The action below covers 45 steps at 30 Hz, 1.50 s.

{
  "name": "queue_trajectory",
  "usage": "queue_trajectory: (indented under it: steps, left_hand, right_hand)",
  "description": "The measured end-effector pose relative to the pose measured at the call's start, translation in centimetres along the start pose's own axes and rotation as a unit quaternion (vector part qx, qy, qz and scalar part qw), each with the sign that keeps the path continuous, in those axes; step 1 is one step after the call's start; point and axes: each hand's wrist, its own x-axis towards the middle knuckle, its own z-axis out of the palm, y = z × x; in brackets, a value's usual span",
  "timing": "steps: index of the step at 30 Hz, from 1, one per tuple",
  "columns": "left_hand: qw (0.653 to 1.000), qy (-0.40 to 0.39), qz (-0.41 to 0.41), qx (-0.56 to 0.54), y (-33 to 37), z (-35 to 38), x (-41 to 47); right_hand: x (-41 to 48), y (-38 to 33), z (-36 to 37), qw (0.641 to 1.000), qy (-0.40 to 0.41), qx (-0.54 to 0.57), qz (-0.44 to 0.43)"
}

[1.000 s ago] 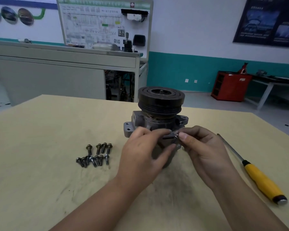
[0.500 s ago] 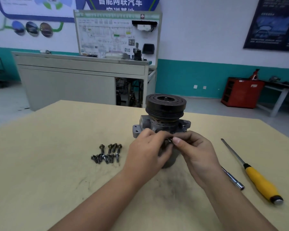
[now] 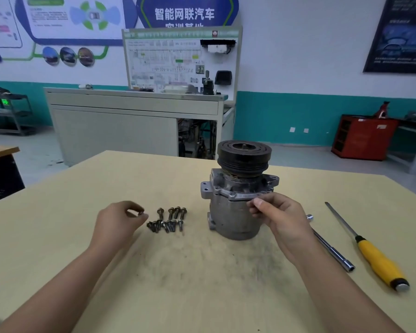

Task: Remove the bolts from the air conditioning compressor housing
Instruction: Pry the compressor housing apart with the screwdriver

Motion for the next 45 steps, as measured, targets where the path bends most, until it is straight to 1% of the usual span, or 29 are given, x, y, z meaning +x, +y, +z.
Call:
queue_trajectory:
  steps: [3,8,15,21,24,26,28,30,32,34,36,38,39,40,41,42,43,45]
  left_hand:
    - [0.998,-0.042,-0.029,0.041,-1.6,0.3,0.3]
    - [0.995,-0.065,-0.011,0.079,-1.4,1.1,1.1]
    - [0.992,-0.055,-0.001,0.114,-1.6,1.6,1.7]
    - [0.989,-0.078,-0.024,0.12,-1.1,1.4,2.0]
    - [0.987,-0.049,-0.013,0.155,0.8,1.3,1.7]
    - [0.992,-0.055,0.019,0.115,3.2,1.8,1.1]
    - [0.994,-0.091,0.051,0.013,6.0,3.1,0.0]
    - [0.985,-0.128,0.073,-0.092,8.8,5.1,-1.1]
    - [0.971,-0.148,0.076,-0.174,11.1,7.0,-2.0]
    - [0.964,-0.144,0.066,-0.215,12.6,8.4,-2.6]
    - [0.964,-0.117,0.065,-0.229,12.9,9.3,-3.1]
    - [0.962,-0.093,0.08,-0.244,12.2,9.8,-3.7]
    - [0.96,-0.086,0.091,-0.251,11.8,10.1,-4.1]
    - [0.958,-0.081,0.1,-0.256,11.3,10.3,-4.4]
    - [0.957,-0.078,0.106,-0.259,11.0,10.5,-4.6]
    - [0.956,-0.075,0.109,-0.261,10.7,10.6,-4.7]
    - [0.955,-0.07,0.109,-0.266,10.6,10.7,-4.6]
    - [0.953,-0.067,0.108,-0.275,10.5,10.6,-4.6]
  right_hand:
    - [0.1,0.1,-0.2,1.0,0.004,-0.005,0.003]
    - [0.1,0.1,-0.5,1.0,0.003,-0.003,0.004]
    - [0.2,0.1,-0.6,1.0,-0.001,-0.02,0.014]
    - [0.2,0.2,-0.7,0.999,0.002,-0.035,0.014]
    - [0.3,0.2,-0.7,0.999,0.005,-0.042,0.014]
    - [0.3,0.3,-0.6,0.999,0.006,-0.045,0.013]
    - [0.2,0.2,-0.6,0.999,0.006,-0.051,0.009]
    - [0.2,0.1,-0.6,0.998,0.005,-0.063,0.007]
    - [0.2,-0.1,-0.6,0.997,0.008,-0.075,0.004]
    - [0.2,-0.1,-0.6,0.997,0.016,-0.072,0.004]
    - [0.3,-0.4,-0.9,0.997,0.032,-0.066,0.008]
    - [0.7,-1.0,-1.7,0.995,0.058,-0.075,0.008]
    - [0.7,-1.3,-2.3,0.992,0.079,-0.099,0.0]
    - [0.9,-1.5,-3.2,0.982,0.107,-0.154,-0.011]
    - [1.0,-1.5,-4.3,0.961,0.133,-0.242,-0.021]
    - [0.9,-1.4,-5.5,0.926,0.149,-0.345,-0.023]
    - [0.6,-1.4,-6.7,0.884,0.158,-0.439,-0.013]
    - [0.1,-1.3,-9.2,0.813,0.172,-0.554,0.053]
